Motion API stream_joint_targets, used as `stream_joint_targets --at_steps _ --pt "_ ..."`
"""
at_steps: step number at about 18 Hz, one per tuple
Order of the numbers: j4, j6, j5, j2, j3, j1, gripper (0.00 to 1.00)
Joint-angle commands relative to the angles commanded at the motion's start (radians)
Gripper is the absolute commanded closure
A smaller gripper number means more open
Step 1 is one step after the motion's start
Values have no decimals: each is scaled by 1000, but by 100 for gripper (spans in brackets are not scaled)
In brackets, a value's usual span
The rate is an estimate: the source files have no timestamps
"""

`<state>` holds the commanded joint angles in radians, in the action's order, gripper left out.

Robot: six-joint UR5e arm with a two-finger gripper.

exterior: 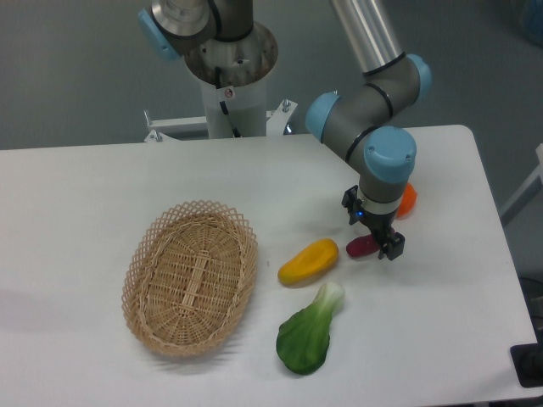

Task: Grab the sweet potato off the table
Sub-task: 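Close the gripper around the purple sweet potato, then lift the grasped sweet potato up off the table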

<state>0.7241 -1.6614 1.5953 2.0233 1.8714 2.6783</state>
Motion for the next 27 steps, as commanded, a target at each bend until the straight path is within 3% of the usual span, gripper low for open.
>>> stream_joint_targets --at_steps 3,6,12,16,18,25,27 --pt "0 9 0 2 -1 0 49" --pt "0 8 0 2 -5 -2 66" --pt "1 -1 -2 -5 -32 0 73" --pt "9 5 -26 -23 -99 6 74" --pt "20 9 -96 -34 -155 9 74" --pt "23 205 -251 -51 -276 14 74" --pt "47 268 -287 -54 -314 8 74"
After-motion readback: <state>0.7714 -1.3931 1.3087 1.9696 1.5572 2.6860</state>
